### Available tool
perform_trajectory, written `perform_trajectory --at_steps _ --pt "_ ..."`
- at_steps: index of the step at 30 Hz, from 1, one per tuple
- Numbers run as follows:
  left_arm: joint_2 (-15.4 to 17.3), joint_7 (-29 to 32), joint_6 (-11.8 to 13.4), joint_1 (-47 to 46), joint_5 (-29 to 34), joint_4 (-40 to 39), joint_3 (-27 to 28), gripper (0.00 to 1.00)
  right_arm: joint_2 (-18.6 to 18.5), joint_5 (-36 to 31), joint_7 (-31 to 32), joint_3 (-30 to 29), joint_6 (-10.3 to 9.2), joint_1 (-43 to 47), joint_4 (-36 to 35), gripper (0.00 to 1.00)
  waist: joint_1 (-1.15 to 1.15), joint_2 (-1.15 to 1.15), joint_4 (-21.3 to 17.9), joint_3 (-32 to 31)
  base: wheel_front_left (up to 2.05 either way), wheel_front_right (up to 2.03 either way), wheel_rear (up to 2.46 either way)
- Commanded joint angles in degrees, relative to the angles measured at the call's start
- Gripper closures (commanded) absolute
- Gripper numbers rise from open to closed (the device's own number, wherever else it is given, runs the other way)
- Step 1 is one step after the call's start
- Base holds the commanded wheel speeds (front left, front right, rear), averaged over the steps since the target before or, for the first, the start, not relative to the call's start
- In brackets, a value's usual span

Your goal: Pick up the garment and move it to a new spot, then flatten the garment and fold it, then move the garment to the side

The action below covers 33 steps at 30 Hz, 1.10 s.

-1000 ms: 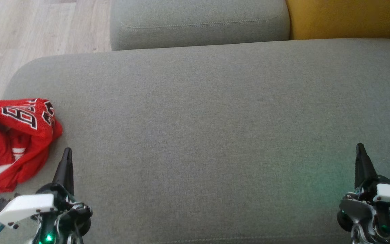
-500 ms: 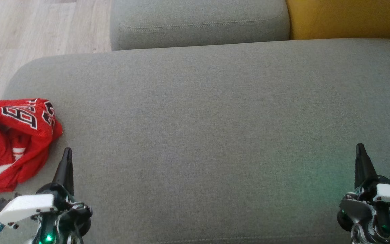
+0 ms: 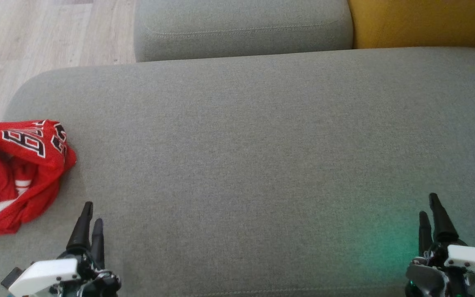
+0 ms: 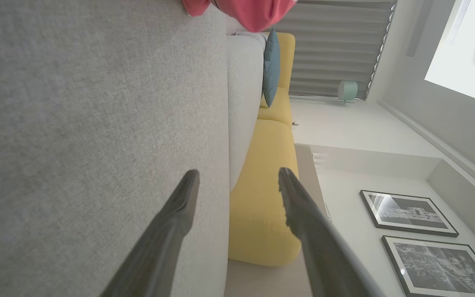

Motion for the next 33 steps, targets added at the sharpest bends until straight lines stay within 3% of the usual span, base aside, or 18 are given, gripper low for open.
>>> perform_trajectory --at_steps 1,16,33 --pt "0.66 -0.61 -0.2 -2.81 0.87 -2.29 -0.33 0.0 -0.34 -0.75 -0.63 0.4 0.05 -2.65 -2.18 0.0 0.0 0.0 0.0 -0.02 0.0 0.0 0.0" --pt "1.31 -3.41 -0.27 -4.05 10.87 -5.09 -1.85 0.0 -1.75 -9.6 -3.38 2.96 0.07 -3.45 -3.08 0.0 0.0 0.0 0.11 -0.29 0.0 0.0 0.0" --pt "1.99 -6.27 -0.34 -4.63 25.71 -7.73 -3.4 0.0 -2.0 -25.32 -4.02 4.44 0.1 -3.84 -6.34 0.0 0.0 0.0 0.05 -0.59 0.0 0.0 0.0"
